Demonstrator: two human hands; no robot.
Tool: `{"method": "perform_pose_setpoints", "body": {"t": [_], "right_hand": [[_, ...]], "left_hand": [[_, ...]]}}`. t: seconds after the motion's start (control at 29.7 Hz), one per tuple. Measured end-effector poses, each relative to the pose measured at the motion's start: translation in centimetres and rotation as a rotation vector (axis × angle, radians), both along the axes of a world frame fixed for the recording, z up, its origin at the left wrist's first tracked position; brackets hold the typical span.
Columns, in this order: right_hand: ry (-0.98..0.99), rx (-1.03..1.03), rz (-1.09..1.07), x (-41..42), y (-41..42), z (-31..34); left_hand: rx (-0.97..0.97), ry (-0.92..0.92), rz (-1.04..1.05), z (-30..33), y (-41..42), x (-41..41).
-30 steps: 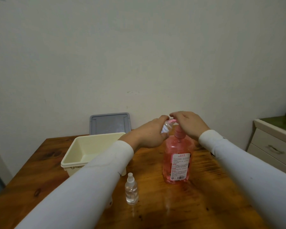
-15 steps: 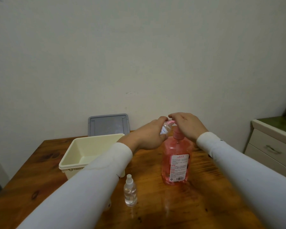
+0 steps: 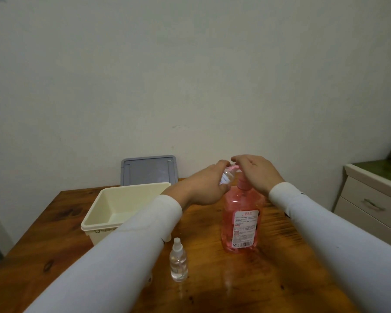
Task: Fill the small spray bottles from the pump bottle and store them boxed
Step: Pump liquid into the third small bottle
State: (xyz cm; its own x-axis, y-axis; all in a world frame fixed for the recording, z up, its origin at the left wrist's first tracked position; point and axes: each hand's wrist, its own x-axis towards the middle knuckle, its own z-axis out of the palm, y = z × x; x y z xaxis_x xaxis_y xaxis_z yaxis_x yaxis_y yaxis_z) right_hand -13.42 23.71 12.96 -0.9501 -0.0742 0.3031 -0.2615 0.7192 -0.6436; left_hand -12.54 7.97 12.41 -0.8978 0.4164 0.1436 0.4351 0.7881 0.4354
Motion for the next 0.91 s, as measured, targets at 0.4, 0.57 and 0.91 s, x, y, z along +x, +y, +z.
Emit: {"method": "perform_pose_setpoints", "body": {"t": [0.4, 0.57, 0.91], "right_hand": [[-0.018, 0.035, 0.010, -0.1, 0.0, -1.0], [0.013, -0.024, -0.008, -0.2, 0.1, 0.3], [-0.010, 0.061, 0.002, -0.3, 0.0, -1.2]], "left_hand": [[-0.017, -0.035, -0.005, -0.6, 0.0, 0.2], [-0.005, -0.002, -0.007, 0.5, 0.2, 0.2], [-0.010, -0.052, -0.003, -0.6, 0.2, 0.2]]}}
